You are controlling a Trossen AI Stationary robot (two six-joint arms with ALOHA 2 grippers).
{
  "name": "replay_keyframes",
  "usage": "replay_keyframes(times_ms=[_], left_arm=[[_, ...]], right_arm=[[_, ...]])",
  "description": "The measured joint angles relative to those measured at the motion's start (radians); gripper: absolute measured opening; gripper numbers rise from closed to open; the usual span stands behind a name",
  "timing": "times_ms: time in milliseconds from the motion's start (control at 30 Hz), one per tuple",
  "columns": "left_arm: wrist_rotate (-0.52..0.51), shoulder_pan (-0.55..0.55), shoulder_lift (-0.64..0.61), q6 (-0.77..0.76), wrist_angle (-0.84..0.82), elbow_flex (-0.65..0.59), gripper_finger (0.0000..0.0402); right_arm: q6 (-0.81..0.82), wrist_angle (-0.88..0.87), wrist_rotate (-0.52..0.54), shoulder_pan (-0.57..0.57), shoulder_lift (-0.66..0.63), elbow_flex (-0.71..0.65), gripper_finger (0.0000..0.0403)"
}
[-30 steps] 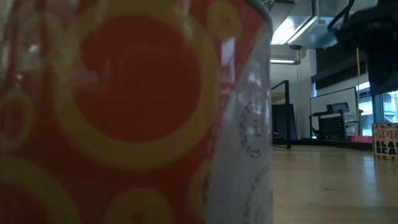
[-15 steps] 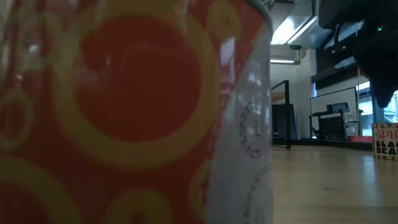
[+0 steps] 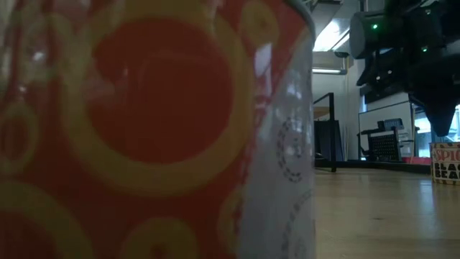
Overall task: Pick and place cans onto a shelf
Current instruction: Put the canned black beans on the shelf
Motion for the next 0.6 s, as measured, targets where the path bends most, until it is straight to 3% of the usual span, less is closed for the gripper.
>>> replay_keyframes(times_ms=[600], left_arm=[[0.000,0.000,0.000,-0.003,0.000,0.000,0.0000]], right_arm=[[-0.145,0.055,-0.055,-0.075,0.146,0.000,0.0076]])
